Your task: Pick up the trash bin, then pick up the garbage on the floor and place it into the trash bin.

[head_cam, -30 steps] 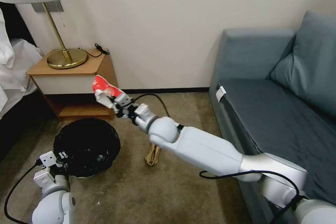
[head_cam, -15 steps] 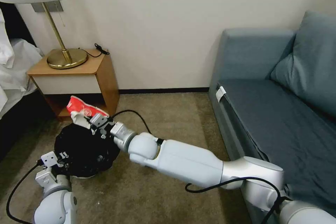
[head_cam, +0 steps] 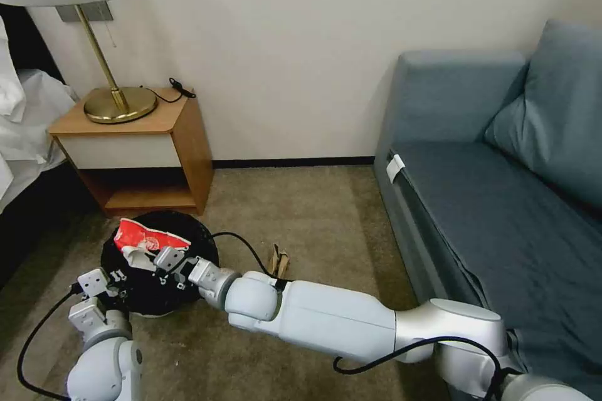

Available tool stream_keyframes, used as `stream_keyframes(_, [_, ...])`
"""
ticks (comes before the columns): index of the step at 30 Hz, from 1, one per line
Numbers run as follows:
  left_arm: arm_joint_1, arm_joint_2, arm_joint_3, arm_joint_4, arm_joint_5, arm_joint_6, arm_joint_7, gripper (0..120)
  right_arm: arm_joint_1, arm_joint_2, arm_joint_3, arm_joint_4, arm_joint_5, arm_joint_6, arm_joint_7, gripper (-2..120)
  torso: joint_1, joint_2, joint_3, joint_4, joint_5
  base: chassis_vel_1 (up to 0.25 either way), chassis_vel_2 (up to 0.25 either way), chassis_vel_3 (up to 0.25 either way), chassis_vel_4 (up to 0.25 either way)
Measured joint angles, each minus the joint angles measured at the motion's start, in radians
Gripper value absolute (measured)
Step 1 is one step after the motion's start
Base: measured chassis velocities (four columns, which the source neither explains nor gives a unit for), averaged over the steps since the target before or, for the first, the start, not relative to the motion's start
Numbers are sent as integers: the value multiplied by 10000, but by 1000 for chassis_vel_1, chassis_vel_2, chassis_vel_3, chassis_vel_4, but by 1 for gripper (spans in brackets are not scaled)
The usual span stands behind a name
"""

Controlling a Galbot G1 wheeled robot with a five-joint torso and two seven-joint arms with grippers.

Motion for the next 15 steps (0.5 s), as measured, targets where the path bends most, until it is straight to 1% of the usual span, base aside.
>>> stream_keyframes(1, [0,0,0,0,0,0,0,4,0,0,0,0,0,0,0,22,0,0,0,0,0,0,0,0,0])
stream_keyframes(3, [-15,0,10,7,41,0,-6,4,35,22,12,0,-6,0,0,33,0,0,0,0,0,0,0,0,0])
stream_keyframes(4, [-15,0,10,7,41,0,-6,4,35,22,12,0,-6,0,0,33,0,0,0,0,0,0,0,0,0])
stream_keyframes(5, [-23,0,13,12,48,0,-8,4,35,22,21,0,-6,1,0,36,0,0,0,0,0,0,0,0,0])
stream_keyframes(7, [-51,0,25,39,68,0,-10,4,35,8,134,-1,-15,12,2,48,0,0,0,0,0,0,0,0,0])
stream_keyframes(8, [-51,0,25,39,68,0,-10,4,35,8,134,-1,-15,12,2,48,0,0,0,0,0,0,0,0,0])
stream_keyframes(9, [-57,1,24,45,75,0,-10,4,38,-17,281,-27,-35,13,19,55,0,0,0,0,0,0,0,0,0])
stream_keyframes(10, [-57,1,24,45,75,0,-10,4,38,-17,281,-27,-35,13,19,55,0,0,0,0,0,0,0,0,0])
stream_keyframes(11, [-57,0,16,46,75,0,-11,4,69,-46,564,-83,-54,-27,99,60,0,0,0,0,0,0,0,0,0])
stream_keyframes(12, [-58,0,4,46,73,0,-11,4,107,-50,818,-113,-61,-148,220,65,0,0,0,0,0,0,0,0,0])
stream_keyframes(13, [-58,0,4,46,73,0,-11,4,107,-50,818,-113,-61,-148,220,65,0,0,0,0,0,0,0,0,0])
stream_keyframes(15, [-55,0,-51,48,44,0,-9,4,274,-48,1522,-116,46,-797,831,77,0,0,0,-1,1,0,0,0,0])
